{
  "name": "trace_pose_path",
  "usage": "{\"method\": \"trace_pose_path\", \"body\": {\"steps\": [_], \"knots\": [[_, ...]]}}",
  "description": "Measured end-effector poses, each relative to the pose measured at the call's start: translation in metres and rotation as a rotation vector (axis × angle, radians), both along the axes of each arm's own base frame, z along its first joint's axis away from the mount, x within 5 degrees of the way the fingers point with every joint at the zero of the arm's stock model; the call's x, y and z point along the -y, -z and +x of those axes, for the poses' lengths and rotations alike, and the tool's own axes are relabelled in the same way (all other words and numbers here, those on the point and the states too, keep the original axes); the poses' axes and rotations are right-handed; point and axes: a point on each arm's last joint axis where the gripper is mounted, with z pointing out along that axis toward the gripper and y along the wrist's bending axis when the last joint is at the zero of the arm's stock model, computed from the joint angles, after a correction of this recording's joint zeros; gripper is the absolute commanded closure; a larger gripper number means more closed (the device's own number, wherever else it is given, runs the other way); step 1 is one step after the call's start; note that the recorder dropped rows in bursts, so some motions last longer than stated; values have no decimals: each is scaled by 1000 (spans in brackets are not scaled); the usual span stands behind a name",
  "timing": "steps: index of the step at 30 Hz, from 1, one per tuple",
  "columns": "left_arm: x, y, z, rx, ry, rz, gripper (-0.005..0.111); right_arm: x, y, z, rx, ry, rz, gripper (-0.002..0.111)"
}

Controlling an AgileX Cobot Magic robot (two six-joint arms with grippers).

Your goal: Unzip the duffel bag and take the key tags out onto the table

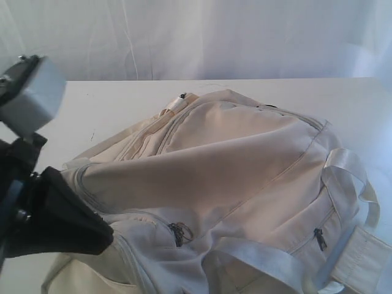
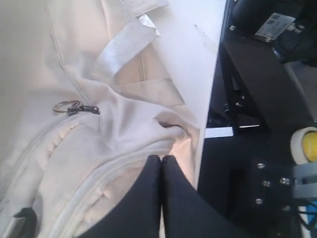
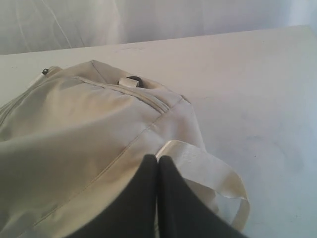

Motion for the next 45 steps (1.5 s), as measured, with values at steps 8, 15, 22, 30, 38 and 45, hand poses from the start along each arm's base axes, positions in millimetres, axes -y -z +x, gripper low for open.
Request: {"method": "trace_pose_path", "body": {"steps": [8, 15, 22, 30, 38, 45], "knots": [[32, 7, 25, 31, 63, 440, 86, 0, 0, 0, 1, -23, -46, 108], [45, 9, 23, 152, 274, 480, 37, 0, 6, 10, -50, -28, -52, 108], [38, 52, 22, 147, 313, 562, 106, 0, 8, 13, -65, -29, -41, 108], [-20, 53, 50, 231, 36, 1112, 106, 0, 8, 13, -66, -29, -37, 108], [-63, 60, 72, 232, -124, 1247, 85, -1, 9, 12, -84, -39, -43, 108], [-66, 59, 67, 202, -167, 1188, 39, -10, 4, 21, -67, -140, -14, 89]]}}
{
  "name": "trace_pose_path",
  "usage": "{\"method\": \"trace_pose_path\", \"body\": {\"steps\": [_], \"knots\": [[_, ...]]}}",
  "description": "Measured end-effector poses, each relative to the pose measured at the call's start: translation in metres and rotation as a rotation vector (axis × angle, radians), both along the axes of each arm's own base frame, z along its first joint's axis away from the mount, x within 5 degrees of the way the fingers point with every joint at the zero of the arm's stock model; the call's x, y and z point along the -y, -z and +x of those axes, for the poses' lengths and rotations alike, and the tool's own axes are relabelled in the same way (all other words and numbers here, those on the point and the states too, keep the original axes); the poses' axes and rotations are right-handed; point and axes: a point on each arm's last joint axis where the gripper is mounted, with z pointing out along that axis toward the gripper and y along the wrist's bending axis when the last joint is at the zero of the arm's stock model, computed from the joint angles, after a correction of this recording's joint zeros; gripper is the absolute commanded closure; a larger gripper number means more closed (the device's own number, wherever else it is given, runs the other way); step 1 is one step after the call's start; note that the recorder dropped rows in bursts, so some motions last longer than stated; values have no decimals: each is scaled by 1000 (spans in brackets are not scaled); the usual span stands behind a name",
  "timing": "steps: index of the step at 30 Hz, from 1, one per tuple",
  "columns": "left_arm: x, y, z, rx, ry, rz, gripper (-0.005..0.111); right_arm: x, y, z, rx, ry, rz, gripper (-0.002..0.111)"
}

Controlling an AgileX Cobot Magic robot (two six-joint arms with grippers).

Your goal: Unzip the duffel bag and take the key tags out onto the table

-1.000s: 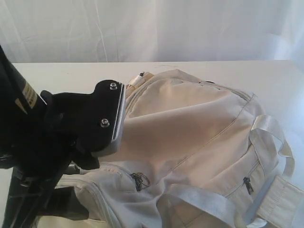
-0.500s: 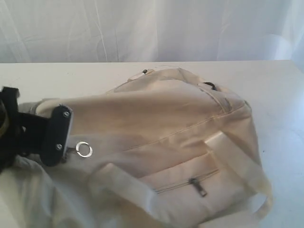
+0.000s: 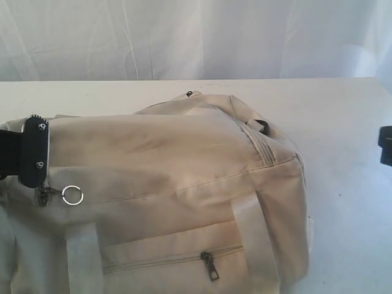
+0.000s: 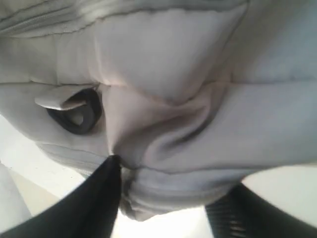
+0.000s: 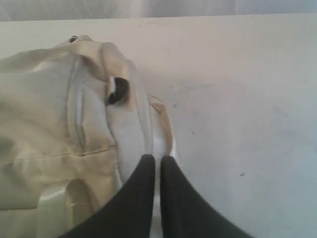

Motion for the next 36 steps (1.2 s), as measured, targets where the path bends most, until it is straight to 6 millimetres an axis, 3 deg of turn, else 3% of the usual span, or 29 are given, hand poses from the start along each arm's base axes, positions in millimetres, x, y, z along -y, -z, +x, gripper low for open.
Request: {"method": "trace_pose_path", "body": {"steps": [5, 7, 11, 15, 19, 24, 27, 32, 36], "knots": [[4, -12, -15, 32, -19, -187, 32, -11, -13, 27, -9, -136, 47, 56], [7, -22, -22, 59, -24, -298, 32, -16, -18, 44, -28, -199, 64, 49], [9, -55, -42, 148, -17, -519, 32, -24, -21, 80, -84, -308, 85, 48], [-2, -80, -65, 259, -37, -636, 32, -35, -7, 119, -160, -411, 54, 48], [-13, -89, -81, 341, -62, -692, 32, -53, 11, 149, -224, -498, 36, 48], [-21, -78, -93, 410, -55, -721, 32, -72, 37, 170, -316, -557, -24, 48], [-22, -66, -95, 439, -30, -744, 32, -72, 54, 178, -389, -483, -41, 56], [-24, -49, -101, 473, 2, -772, 32, -67, 62, 179, -469, -396, -48, 108], [-25, -39, -106, 487, 41, -771, 35, -64, 56, 173, -492, -374, -64, 108]]}}
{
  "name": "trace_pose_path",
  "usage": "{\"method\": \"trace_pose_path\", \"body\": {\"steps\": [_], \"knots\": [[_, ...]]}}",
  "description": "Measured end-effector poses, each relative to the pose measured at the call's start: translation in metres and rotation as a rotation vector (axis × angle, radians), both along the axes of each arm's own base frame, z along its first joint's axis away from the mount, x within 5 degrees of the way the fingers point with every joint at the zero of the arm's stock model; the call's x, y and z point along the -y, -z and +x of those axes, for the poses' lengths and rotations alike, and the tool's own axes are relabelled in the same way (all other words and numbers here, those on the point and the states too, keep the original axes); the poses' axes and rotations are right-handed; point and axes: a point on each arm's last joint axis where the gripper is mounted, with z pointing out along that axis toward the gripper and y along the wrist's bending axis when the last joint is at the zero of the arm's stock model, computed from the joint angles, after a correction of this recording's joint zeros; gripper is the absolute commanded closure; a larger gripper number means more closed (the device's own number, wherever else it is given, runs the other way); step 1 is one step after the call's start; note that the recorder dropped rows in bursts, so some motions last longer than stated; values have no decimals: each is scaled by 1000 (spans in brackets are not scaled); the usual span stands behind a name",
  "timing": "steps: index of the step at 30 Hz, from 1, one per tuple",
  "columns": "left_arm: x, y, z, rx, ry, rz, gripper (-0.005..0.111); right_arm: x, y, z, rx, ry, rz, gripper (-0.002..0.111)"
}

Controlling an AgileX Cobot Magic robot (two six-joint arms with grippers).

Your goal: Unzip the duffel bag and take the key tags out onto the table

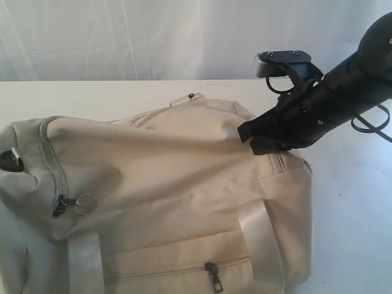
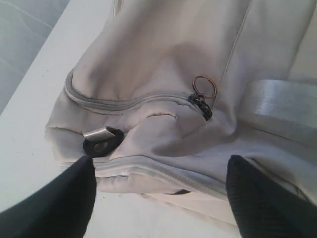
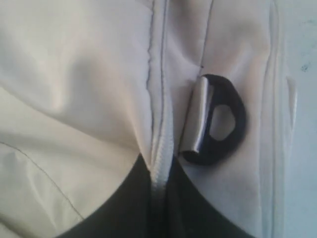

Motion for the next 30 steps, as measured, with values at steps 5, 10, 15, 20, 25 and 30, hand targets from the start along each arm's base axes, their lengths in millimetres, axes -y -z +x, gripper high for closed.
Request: {"method": "trace_pose_path", "body": {"steps": [5, 10, 15, 20, 25, 30], "knots": [[-3, 13, -3, 17, -15, -12, 55, 11, -11, -8, -11, 110, -63, 108], [-8, 14, -3, 59, -76, -36, 59, 18, -17, -20, -21, 181, -112, 108], [-11, 12, -3, 84, -113, -55, 59, 26, -18, -39, -26, 198, -162, 108], [-11, 10, -2, 103, -120, -68, 59, 27, -19, -43, -34, 203, -163, 107], [-12, 9, -3, 111, -125, -85, 59, 28, -18, -44, -43, 188, -180, 65], [-11, 9, -3, 114, -123, -87, 59, 30, -34, -42, -33, 174, -209, 45]]}}
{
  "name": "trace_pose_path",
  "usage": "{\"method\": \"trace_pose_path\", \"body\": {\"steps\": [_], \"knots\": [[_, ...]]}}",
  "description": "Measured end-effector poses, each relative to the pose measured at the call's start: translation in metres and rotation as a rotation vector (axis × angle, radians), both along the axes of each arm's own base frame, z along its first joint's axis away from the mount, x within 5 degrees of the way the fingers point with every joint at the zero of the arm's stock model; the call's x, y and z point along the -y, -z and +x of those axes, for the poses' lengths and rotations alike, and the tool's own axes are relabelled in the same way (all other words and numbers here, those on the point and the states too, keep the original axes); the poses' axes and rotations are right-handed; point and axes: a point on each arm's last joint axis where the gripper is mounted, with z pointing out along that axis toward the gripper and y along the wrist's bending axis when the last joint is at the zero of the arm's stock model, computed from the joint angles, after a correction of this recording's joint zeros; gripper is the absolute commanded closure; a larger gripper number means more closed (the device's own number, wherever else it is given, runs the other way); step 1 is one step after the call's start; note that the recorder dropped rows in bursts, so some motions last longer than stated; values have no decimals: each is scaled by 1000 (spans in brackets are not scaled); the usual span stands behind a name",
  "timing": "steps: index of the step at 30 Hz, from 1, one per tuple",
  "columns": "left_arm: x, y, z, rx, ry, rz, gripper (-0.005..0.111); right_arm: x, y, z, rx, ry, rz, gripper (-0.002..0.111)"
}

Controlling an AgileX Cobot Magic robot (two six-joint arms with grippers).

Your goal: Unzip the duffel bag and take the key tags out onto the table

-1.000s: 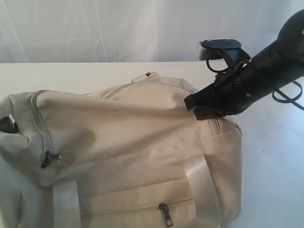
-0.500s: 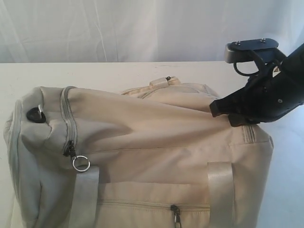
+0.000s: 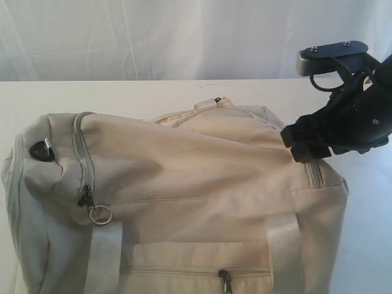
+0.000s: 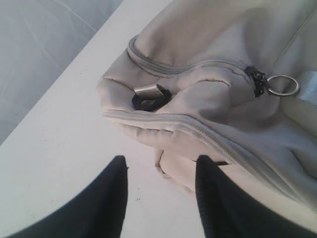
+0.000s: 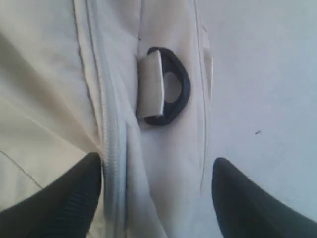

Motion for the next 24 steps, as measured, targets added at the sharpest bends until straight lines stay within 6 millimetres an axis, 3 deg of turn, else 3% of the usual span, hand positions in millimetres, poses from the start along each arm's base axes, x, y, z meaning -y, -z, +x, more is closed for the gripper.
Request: {"method": "trace_pose_path", "body": {"steps": [4, 6, 10, 12, 13, 16, 20, 24], "knots": [[1, -1, 0, 9, 4, -5, 59, 1, -32, -4, 97, 2, 22, 45], [1, 0, 0, 3, 3, -11, 59, -2, -54, -14, 167, -5, 88, 47], [3, 5, -4, -93, -11, -75, 59, -8, -76, -34, 258, -117, 154, 63], [6, 7, -7, -139, -17, -146, 70, -9, -84, -43, 299, -156, 156, 77], [6, 7, -7, -149, -37, -178, 85, -9, -86, -45, 309, -161, 158, 87], [0, 3, -4, -196, -199, -229, 106, -9, -92, -51, 336, -173, 169, 100], [-3, -12, 0, -326, -327, -170, 107, -14, -92, -54, 319, -218, 210, 108], [8, -31, 7, -483, -285, -66, 107, -24, -90, -57, 269, -320, 292, 108]]}}
